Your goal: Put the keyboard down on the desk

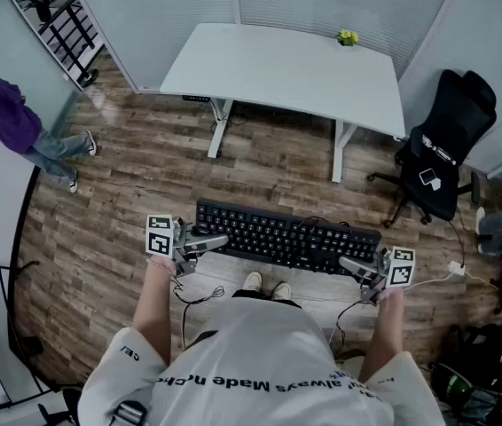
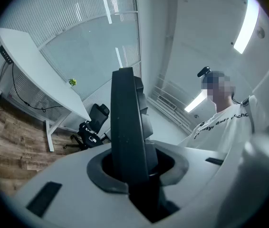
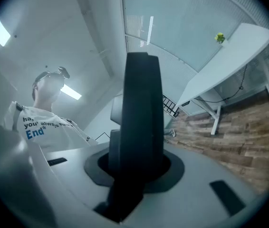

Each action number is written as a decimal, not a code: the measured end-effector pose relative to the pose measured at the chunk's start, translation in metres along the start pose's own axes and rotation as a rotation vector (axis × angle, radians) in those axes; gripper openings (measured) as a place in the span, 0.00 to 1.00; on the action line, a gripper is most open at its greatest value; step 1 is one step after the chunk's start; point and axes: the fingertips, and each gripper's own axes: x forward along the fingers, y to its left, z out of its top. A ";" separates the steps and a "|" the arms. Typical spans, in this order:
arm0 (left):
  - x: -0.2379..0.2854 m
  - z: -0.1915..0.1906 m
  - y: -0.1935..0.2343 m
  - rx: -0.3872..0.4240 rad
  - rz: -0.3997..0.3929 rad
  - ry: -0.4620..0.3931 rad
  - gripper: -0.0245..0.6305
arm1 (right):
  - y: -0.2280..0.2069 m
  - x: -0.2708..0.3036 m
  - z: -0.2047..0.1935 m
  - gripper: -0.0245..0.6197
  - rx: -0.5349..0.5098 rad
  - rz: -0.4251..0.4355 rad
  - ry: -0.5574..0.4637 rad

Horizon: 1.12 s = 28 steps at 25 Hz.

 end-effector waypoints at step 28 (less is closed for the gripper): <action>-0.018 -0.027 0.034 -0.005 0.051 -0.012 0.23 | -0.049 0.013 -0.023 0.21 0.031 0.037 0.020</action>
